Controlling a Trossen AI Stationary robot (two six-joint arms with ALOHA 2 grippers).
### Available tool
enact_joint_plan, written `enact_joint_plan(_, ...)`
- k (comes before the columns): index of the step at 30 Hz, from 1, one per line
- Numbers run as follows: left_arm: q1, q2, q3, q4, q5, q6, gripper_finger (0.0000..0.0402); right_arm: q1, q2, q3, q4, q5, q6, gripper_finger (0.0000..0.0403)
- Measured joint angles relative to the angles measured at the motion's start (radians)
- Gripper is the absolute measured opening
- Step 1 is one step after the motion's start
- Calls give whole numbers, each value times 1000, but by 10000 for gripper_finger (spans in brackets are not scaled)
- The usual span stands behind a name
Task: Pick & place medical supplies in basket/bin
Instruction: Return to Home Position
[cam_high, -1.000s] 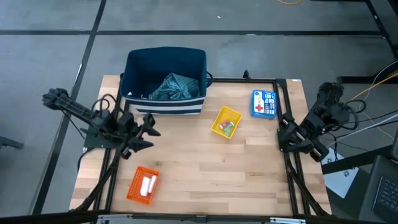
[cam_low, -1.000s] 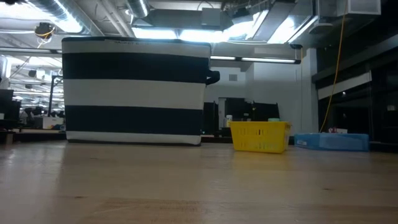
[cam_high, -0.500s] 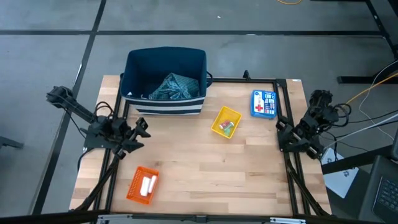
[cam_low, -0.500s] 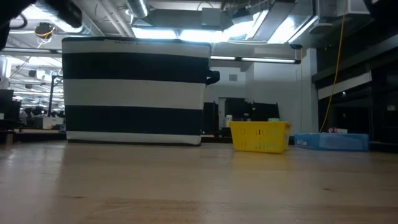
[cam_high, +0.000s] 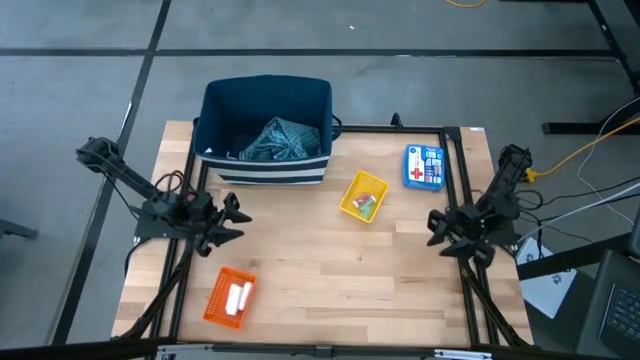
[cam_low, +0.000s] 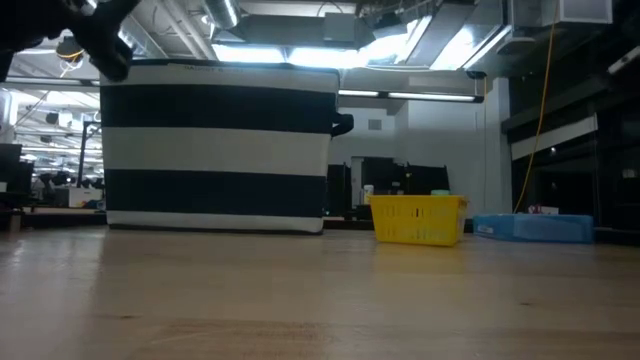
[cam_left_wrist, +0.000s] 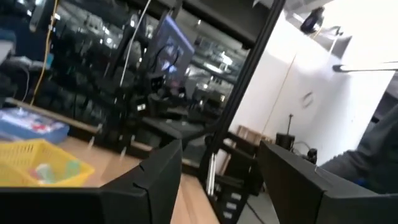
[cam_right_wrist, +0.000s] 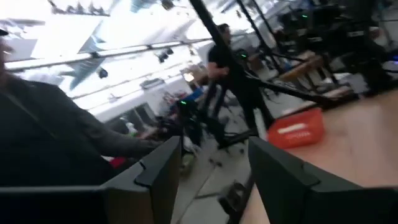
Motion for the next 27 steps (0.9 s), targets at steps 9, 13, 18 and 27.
enact_joint_plan(9, 0, 0, -2, -127, 9, -24, 214, 0, 3, 0, -65, -58, -50, 189)
enact_joint_plan(13, 0, 0, -2, -234, 67, -117, 214, 0, 3, 0, -70, -68, -46, 189)
enact_joint_plan(18, 0, 1, -2, -326, 295, -347, 214, 0, 3, 0, -69, -69, -46, 189)
enact_joint_plan(27, 0, -1, -3, -366, 480, -381, 213, 0, 3, 0, -69, -69, -46, 189)
